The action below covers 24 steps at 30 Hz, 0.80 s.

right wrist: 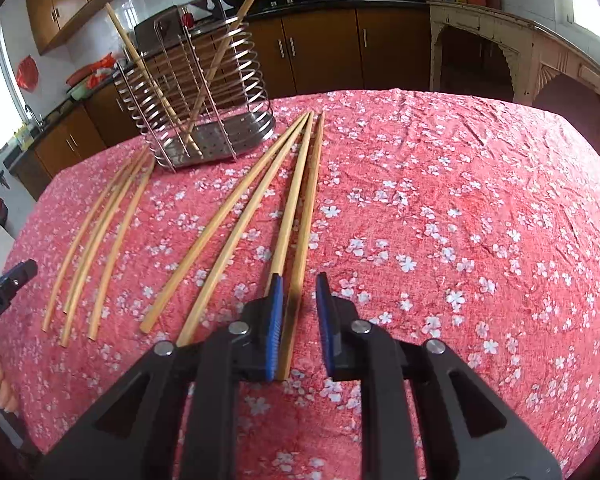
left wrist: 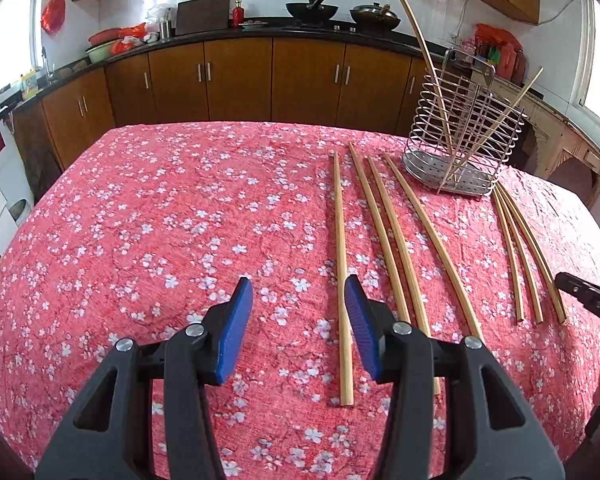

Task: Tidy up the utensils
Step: 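Close the right gripper on the next chopstick while the left gripper grasps another chopstick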

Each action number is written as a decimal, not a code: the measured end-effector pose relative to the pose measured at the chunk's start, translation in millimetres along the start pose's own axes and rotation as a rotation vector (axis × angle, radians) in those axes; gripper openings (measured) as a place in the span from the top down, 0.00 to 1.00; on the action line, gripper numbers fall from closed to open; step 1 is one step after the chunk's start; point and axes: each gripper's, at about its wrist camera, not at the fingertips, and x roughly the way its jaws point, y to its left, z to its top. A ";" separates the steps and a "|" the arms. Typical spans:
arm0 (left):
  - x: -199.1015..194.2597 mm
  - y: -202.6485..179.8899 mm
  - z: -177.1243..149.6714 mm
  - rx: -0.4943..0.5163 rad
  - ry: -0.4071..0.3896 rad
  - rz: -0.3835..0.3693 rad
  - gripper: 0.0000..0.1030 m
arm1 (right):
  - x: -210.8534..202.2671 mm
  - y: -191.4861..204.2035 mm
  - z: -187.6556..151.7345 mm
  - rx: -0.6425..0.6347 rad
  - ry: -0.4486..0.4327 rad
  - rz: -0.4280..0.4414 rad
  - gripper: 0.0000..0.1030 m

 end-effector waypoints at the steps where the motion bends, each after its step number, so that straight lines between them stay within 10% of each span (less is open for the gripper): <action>1: 0.8 -0.2 -1.0 0.000 0.004 -0.002 0.53 | 3.9 0.5 0.3 0.000 0.009 -0.004 0.84; 24: 27.1 -24.4 -7.8 0.056 0.110 -0.027 0.55 | 2.0 -25.7 2.8 0.069 -0.027 -0.113 0.92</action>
